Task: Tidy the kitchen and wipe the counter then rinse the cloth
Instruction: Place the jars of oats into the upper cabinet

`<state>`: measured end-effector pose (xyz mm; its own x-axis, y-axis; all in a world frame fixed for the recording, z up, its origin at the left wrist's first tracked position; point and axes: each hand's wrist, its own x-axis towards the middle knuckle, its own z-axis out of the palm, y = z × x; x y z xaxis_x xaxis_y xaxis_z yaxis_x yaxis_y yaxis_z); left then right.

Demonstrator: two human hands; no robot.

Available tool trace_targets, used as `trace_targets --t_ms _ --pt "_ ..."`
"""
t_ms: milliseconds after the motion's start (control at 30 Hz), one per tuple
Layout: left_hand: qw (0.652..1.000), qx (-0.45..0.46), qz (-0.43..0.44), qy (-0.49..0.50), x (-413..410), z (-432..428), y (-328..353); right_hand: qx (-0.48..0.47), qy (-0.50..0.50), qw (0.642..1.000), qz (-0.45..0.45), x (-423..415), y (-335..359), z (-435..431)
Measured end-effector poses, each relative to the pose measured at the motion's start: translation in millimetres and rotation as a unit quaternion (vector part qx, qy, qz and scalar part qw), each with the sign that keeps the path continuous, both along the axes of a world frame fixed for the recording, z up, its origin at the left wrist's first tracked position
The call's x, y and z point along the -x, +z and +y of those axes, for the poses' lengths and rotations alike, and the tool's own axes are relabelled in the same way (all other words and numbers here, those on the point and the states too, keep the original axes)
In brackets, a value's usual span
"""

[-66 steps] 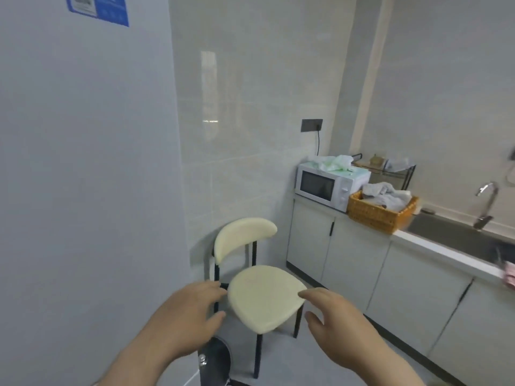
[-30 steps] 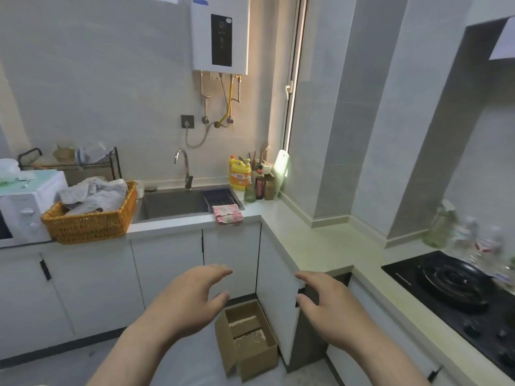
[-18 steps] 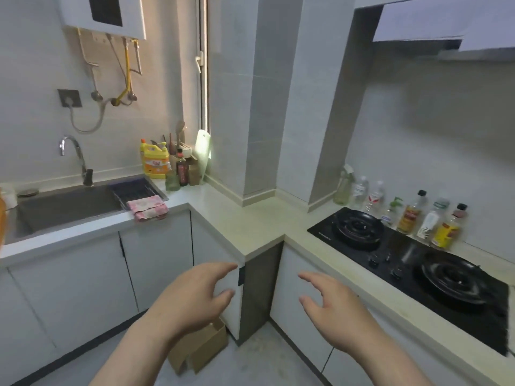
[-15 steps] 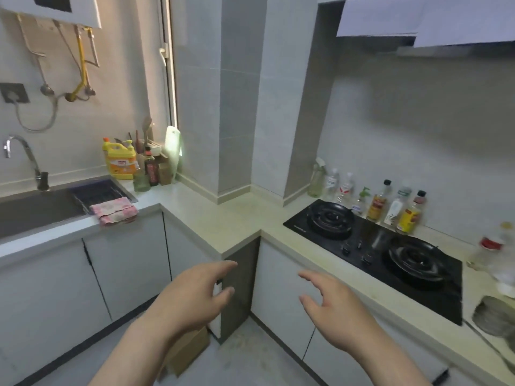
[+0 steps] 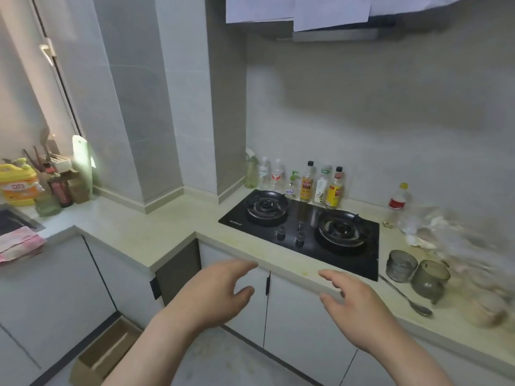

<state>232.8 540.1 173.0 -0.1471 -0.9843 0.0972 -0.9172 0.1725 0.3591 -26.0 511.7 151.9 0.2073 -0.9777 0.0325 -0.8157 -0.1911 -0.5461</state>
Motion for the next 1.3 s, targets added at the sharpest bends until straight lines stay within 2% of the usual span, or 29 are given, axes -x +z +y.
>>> trace_targets --t_ms 300,600,767,1000,1300 --pt "0.999 0.0 -0.019 -0.04 110.7 -43.1 -0.5 -0.011 -0.035 0.999 -0.029 111.9 -20.3 -28.3" --pt "0.995 -0.024 0.012 -0.098 218.0 -84.1 -20.2 -0.007 -0.103 0.992 -0.065 229.4 -33.3 -36.9" --pt "0.991 -0.025 0.014 -0.132 259.1 -110.5 -29.5 -0.014 -0.143 0.985 -0.096 270.3 -46.1 -40.3" --pt "0.981 -0.057 0.026 -0.181 310.3 -162.7 -51.1 -0.025 -0.2 0.976 -0.085 319.0 -65.2 -65.2" --pt "0.966 -0.126 0.089 -0.21 352.2 -256.0 -100.6 -0.084 -0.267 0.955 -0.093 384.3 -109.6 -139.2"
